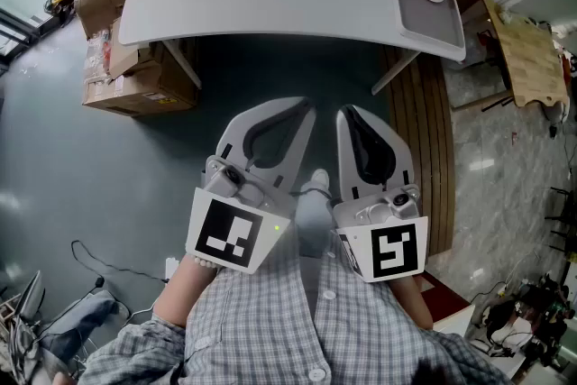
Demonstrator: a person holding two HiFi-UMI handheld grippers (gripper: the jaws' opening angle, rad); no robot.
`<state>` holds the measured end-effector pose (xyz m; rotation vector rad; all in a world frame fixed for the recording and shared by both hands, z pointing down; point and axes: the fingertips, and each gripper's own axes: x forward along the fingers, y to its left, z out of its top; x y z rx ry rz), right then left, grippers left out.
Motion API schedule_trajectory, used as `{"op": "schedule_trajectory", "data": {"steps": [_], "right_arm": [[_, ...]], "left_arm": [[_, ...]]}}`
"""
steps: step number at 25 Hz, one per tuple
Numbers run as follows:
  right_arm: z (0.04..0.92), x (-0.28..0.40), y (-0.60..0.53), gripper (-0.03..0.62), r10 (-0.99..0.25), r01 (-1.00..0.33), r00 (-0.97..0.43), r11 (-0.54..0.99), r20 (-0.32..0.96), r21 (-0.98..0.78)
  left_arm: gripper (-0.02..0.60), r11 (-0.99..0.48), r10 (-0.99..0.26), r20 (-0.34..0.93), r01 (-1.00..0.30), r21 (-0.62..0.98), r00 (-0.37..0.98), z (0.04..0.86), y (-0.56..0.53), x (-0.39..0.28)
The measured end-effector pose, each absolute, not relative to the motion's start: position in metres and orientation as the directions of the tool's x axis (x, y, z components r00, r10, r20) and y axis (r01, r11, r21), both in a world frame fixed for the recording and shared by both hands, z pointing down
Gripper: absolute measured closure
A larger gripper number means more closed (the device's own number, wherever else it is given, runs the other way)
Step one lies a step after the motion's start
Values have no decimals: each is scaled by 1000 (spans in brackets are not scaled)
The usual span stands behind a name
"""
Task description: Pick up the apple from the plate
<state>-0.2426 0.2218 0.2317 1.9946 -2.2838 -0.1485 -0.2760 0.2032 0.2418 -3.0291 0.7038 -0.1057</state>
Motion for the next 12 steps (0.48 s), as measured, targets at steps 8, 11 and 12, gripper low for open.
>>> {"op": "schedule_trajectory", "data": {"steps": [8,11,12], "right_arm": [[228,-251,223,569,-989,-980,-146,144,-3,135],[226,-252,224,568,-990,-985,-139,137,-19,106],[226,-252,224,568,-991,-986,-132,129,-19,104]], "left_arm": [[572,-893,-450,52,-449,-30,891,242,202,-284],[572,-893,-451,52,-450,-20,891,243,201,-290],[572,-893,-449,52,-449,-19,892,243,201,-292]]}}
